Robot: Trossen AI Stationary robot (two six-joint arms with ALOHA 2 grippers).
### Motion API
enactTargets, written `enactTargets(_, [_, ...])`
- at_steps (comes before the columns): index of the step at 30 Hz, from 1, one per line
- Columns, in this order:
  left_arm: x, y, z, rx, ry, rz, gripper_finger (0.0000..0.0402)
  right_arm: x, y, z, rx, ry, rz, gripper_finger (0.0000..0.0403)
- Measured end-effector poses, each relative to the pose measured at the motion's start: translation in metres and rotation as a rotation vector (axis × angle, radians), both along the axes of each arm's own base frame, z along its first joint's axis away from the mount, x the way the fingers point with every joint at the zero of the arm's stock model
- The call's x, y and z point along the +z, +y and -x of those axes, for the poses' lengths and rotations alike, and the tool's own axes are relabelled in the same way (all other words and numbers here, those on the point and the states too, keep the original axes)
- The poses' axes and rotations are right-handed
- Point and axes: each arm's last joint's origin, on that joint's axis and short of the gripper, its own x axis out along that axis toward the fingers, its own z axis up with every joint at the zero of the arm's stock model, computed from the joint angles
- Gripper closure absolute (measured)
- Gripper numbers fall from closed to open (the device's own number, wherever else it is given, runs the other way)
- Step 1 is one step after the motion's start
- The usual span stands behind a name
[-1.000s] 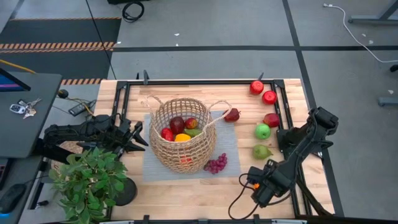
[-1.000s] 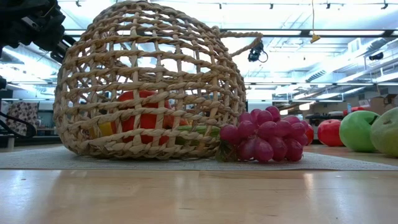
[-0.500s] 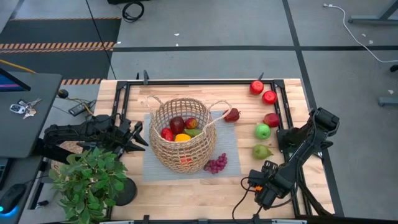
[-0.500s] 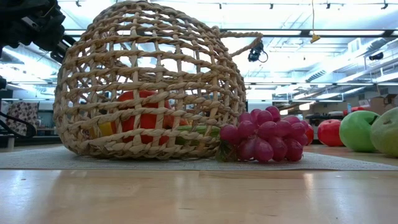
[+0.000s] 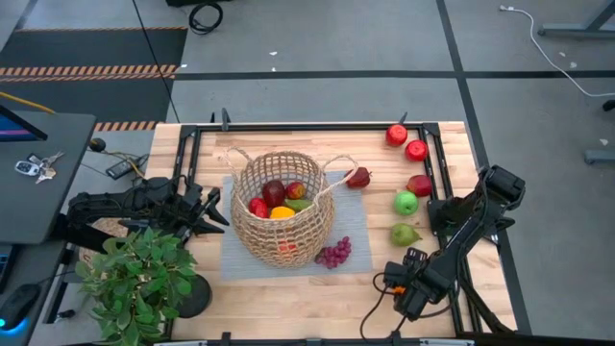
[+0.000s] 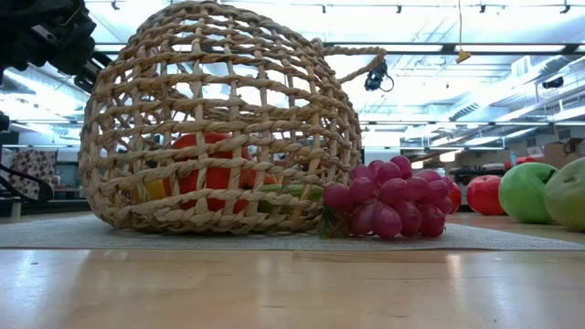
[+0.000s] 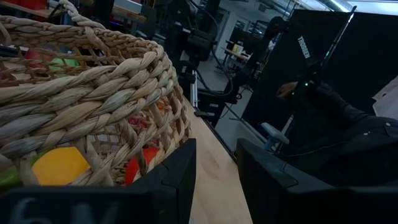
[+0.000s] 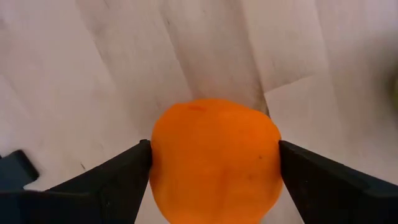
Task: Build produce basket
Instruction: Put the orange into the brown basket
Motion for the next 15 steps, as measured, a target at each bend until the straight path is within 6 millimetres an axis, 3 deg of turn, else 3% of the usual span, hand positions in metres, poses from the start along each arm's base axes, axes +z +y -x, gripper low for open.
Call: enactTargets(15, [0.0,0.0,0.0,0.0,0.0,0.0,0.028,-0.0065,-0.0011,0.0004,-0.014,-0.021,-0.001,0.0057])
